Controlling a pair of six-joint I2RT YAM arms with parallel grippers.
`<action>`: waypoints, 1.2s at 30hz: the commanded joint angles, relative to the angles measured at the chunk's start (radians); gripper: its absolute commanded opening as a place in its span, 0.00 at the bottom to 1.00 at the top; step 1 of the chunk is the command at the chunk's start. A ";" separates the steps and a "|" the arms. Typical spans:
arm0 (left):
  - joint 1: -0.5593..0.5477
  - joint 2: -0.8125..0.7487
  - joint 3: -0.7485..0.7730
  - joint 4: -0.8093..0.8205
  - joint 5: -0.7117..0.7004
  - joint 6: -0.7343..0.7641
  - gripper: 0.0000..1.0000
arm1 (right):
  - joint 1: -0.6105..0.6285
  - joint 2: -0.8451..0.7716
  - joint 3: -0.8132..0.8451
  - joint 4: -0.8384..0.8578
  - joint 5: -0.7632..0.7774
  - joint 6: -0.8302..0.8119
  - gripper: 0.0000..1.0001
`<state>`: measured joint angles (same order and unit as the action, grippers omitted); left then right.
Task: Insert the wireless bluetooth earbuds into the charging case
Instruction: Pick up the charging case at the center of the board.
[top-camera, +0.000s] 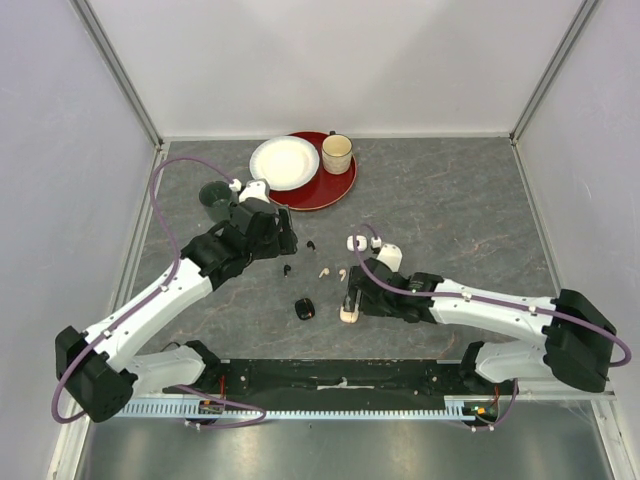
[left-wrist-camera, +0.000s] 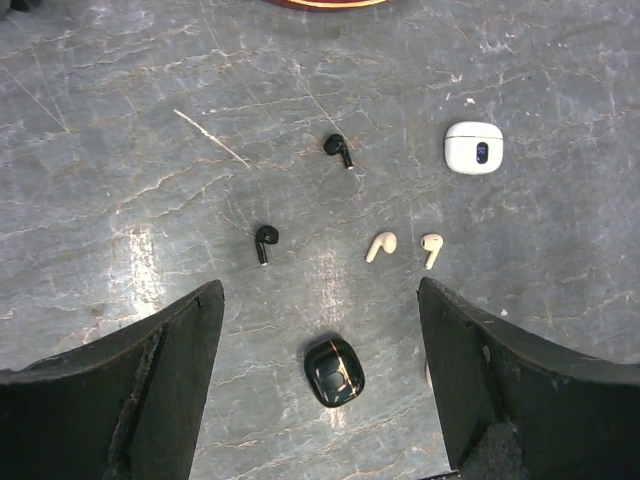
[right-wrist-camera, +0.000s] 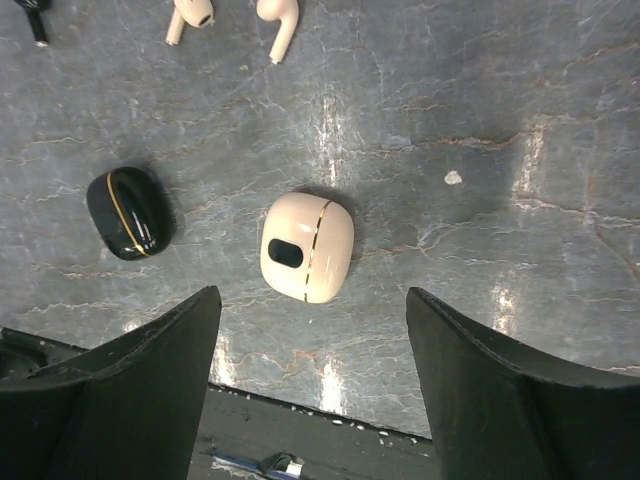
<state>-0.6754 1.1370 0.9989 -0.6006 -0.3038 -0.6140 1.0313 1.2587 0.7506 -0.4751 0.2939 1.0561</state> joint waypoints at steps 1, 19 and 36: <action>0.000 -0.003 0.032 -0.028 -0.075 -0.020 0.84 | 0.032 0.034 0.032 0.029 0.057 0.061 0.82; 0.043 0.037 0.015 -0.103 -0.011 -0.058 1.00 | 0.069 0.126 0.038 0.038 0.087 0.114 0.81; 0.051 -0.062 -0.055 -0.082 -0.058 -0.089 1.00 | 0.111 0.280 0.119 0.009 0.120 0.110 0.70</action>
<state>-0.6338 1.1233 0.9543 -0.7036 -0.3161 -0.6651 1.1233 1.5124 0.8181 -0.4530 0.3702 1.1564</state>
